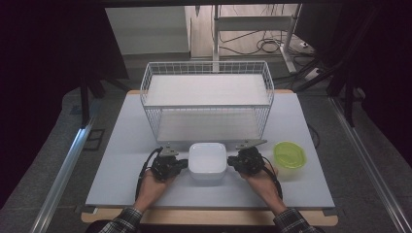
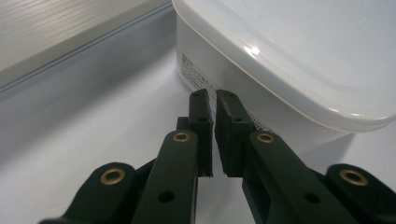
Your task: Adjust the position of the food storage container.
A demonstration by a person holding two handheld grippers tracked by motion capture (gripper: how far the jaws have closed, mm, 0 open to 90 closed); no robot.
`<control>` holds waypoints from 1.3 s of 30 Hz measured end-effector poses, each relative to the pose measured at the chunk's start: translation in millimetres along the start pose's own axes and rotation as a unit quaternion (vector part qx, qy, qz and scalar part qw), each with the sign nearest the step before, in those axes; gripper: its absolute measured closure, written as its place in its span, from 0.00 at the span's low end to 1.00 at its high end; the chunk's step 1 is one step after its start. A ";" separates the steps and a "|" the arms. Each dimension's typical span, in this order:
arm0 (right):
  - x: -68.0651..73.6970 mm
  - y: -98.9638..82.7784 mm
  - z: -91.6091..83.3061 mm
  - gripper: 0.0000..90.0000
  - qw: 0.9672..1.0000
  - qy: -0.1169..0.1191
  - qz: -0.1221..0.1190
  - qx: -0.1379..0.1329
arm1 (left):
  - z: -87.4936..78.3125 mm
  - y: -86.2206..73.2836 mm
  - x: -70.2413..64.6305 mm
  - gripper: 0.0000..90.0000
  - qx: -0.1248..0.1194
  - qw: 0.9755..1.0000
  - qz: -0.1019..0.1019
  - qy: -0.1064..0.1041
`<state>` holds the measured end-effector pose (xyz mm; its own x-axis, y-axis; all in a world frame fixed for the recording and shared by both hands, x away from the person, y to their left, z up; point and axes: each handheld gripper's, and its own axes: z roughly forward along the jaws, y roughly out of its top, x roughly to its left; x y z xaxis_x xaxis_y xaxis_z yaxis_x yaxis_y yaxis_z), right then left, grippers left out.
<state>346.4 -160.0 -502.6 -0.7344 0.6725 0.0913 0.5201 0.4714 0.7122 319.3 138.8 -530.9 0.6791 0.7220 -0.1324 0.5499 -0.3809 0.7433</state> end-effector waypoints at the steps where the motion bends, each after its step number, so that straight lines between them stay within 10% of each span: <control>1: -1.0 -0.8 -1.1 0.91 1.000 -0.001 0.002 0.000 | 1.1 0.6 -0.8 0.95 -0.001 1.000 0.000 -0.002; 10: -6.2 -4.1 -11.0 0.85 1.000 -0.017 0.004 -0.004 | -4.5 4.2 -0.2 0.86 -0.015 1.000 0.001 0.006; 25: -11.7 -14.2 -39.1 0.42 0.998 -0.029 0.016 -0.046 | -41.0 -4.2 -3.0 0.20 -0.057 0.998 0.028 0.023; 39: 5.7 -27.6 -48.5 0.21 0.997 -0.010 0.006 -0.072 | -53.7 -23.7 -4.6 0.05 -0.065 0.998 0.013 -0.001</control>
<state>306.7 -196.9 -487.9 -0.7189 0.6897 0.0863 0.4588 0.3776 0.8043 277.1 175.5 -512.7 0.6932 0.7118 -0.1135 0.4651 -0.3214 0.8249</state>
